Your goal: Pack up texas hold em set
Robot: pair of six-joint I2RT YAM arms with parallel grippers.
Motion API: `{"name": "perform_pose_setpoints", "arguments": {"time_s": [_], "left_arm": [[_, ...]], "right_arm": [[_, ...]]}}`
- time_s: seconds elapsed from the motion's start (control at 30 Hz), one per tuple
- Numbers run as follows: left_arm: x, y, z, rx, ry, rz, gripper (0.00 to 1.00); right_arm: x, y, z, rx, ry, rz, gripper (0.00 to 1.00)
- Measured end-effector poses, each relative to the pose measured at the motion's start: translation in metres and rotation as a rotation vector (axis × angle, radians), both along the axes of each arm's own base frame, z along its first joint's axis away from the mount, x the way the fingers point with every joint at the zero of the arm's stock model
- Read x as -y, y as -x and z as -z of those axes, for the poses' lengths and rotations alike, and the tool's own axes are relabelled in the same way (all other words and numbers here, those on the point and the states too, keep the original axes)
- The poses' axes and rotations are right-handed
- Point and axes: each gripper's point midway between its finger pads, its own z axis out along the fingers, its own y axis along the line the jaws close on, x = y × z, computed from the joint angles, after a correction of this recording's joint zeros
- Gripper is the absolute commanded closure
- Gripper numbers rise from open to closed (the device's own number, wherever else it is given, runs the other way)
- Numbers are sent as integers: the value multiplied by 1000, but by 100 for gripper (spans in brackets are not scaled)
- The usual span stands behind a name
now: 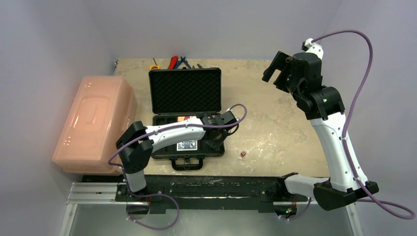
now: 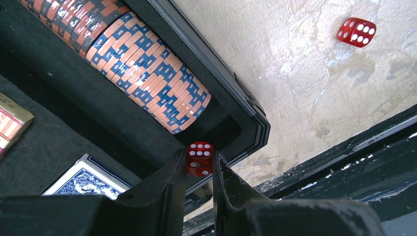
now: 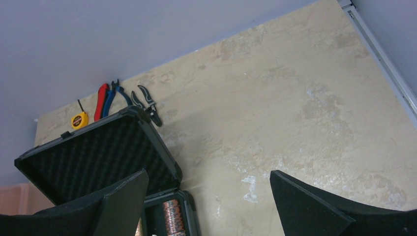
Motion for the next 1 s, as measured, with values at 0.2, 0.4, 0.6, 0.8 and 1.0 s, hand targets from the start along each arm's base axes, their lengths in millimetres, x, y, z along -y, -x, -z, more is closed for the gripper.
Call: {"name": "perform_pose_setpoints", "arguments": {"time_s": [0.2, 0.4, 0.6, 0.8, 1.0], "left_arm": [[1, 0, 1, 1, 1, 0, 87], [-1, 0, 4, -1, -2, 0, 83], [0, 0, 5, 0, -1, 0, 72], [1, -1, 5, 5, 6, 0, 60], [0, 0, 6, 4, 4, 0, 57]], "right_arm": [[0, 0, 0, -1, 0, 0, 1], [0, 0, 0, -1, 0, 0, 1], [-1, -2, 2, -7, 2, 0, 1], [-1, -4, 5, -15, 5, 0, 1], [-1, -3, 5, -14, 5, 0, 1]]}}
